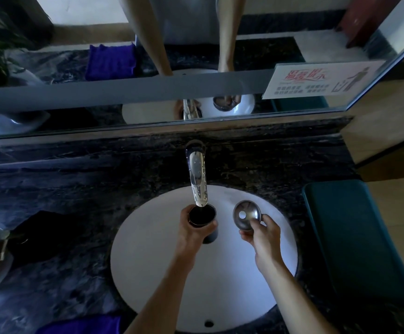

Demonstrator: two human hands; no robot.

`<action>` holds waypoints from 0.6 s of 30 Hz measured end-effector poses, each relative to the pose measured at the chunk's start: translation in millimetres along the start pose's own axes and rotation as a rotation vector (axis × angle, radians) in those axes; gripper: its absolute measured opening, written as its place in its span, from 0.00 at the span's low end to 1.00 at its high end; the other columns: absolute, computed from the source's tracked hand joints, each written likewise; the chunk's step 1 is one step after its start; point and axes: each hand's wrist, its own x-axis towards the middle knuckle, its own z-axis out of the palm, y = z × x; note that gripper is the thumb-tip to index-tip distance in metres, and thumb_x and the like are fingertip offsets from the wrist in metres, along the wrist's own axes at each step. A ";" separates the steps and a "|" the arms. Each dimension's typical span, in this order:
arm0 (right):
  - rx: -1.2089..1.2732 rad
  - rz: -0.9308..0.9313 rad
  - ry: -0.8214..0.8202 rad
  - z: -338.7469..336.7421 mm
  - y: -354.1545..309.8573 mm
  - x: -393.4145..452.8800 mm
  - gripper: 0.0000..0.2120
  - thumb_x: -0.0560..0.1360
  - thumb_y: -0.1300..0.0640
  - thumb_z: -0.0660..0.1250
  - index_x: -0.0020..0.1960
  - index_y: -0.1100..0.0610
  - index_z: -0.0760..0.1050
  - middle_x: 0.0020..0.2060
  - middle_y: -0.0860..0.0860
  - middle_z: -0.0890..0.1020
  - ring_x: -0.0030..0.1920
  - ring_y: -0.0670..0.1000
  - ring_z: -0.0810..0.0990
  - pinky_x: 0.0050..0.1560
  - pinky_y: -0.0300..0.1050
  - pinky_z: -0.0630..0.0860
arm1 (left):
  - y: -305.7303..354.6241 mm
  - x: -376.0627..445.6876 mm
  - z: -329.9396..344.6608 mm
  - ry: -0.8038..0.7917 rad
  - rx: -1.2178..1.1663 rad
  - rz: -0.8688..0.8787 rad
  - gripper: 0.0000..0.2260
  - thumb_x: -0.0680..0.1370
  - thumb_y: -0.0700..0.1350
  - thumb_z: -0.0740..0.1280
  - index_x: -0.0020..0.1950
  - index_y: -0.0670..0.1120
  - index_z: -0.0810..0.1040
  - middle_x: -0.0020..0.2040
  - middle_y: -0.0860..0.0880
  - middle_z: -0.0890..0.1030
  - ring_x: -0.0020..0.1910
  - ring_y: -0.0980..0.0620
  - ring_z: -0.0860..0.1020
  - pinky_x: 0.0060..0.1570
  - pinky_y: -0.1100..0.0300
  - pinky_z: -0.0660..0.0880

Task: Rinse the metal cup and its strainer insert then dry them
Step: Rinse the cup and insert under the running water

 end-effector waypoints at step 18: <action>0.004 0.020 -0.003 5.3 3.2 -0.5 0.08 0.80 0.66 0.62 0.42 0.63 0.74 0.40 0.60 0.83 0.34 0.57 0.82 0.35 0.44 0.81 | -7.8 7.8 0.1 0.025 -0.272 -0.134 0.26 0.70 0.40 0.79 0.65 0.47 0.73 0.60 0.42 0.80 0.62 0.42 0.80 0.61 0.42 0.79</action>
